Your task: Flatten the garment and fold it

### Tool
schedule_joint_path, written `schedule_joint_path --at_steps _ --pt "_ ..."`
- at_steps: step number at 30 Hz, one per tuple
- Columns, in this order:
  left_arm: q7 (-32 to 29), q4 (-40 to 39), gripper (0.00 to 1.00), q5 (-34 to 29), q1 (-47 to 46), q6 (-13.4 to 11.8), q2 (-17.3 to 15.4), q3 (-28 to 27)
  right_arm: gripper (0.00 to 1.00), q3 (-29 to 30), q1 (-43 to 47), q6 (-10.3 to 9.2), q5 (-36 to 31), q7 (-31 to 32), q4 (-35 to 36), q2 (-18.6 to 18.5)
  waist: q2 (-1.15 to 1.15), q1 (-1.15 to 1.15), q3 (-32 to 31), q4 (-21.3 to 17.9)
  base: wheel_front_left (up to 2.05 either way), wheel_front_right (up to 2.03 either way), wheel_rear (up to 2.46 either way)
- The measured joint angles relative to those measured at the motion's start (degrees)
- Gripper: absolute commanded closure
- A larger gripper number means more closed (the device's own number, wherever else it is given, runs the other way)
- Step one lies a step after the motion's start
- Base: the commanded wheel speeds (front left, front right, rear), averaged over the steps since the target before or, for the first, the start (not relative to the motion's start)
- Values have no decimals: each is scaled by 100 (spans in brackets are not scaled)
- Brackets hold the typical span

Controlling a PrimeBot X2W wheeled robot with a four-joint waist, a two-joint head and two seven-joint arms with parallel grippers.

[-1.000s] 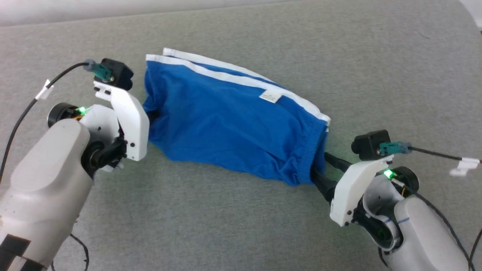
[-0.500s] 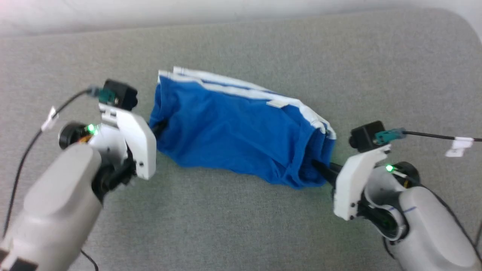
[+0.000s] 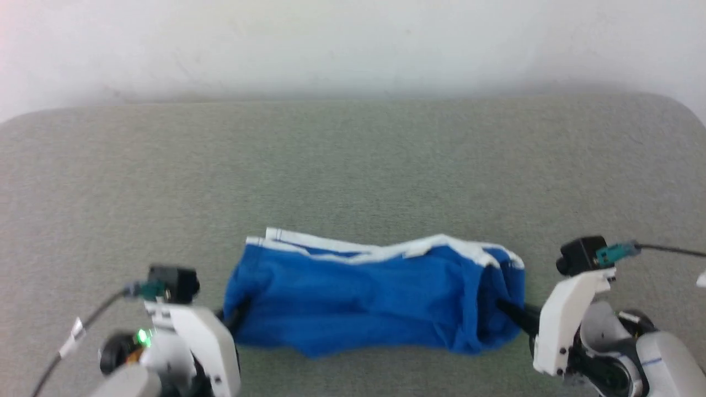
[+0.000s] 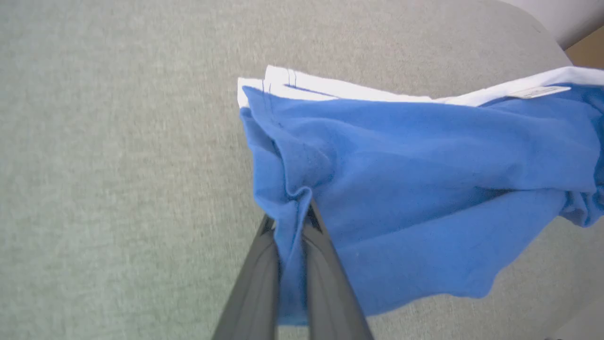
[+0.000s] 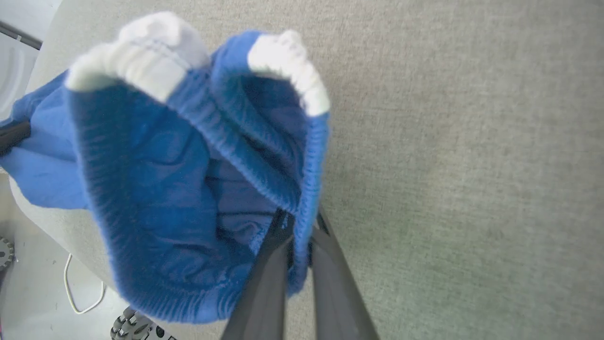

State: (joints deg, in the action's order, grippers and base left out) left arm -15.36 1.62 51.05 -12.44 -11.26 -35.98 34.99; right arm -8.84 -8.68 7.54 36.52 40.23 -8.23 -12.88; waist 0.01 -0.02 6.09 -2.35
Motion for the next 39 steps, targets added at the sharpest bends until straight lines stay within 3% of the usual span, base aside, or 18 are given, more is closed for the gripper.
schedule_joint_path --at_steps 3,4,5,6,7,8,14,20,25,29,39 --pt "47 -69 100 196 481 -96 103 65 100 140 216 0 -24 31 -107 105 0 0 -78 137 0 0 0" --pt "135 -29 100 216 571 -109 178 67 69 157 252 0 -26 -5 -159 141 0 0 -93 170 0 0 0" --pt "245 27 100 264 626 -125 287 47 5 155 281 0 -38 -70 -203 168 0 0 -104 193 0 0 0" --pt "320 108 71 307 654 -141 392 44 0 148 303 0 -83 -187 -232 191 0 1 -110 203 0 0 0" --pt "378 182 21 319 665 -138 477 60 0 138 312 0 -124 -321 -246 209 0 1 -112 197 0 0 0" --pt "495 268 0 320 670 -141 558 34 0 120 322 0 -166 -479 -242 219 0 2 -112 183 0 0 0" --pt "1692 437 0 71 696 -310 836 -276 0 232 695 -1 -632 -1739 88 309 0 2 -202 73 0 0 0" --pt "2856 374 0 -542 825 -566 878 -628 0 400 1207 -1 -1163 -2005 790 422 0 2 -365 -11 0 0 0" --pt "3003 153 0 -1202 954 -792 958 -1002 0 441 1424 -1 -1508 -1608 1471 476 0 2 -425 22 0 0 0" --pt "3009 -248 0 -1817 1050 -797 1177 -1366 0 305 1418 -1 -1823 -1316 1703 461 0 2 -386 135 0 0 0" --pt "3009 -688 0 -2718 1190 -469 1707 -1815 0 435 925 0 -2261 -951 791 391 0 3 -89 510 0 0 0"
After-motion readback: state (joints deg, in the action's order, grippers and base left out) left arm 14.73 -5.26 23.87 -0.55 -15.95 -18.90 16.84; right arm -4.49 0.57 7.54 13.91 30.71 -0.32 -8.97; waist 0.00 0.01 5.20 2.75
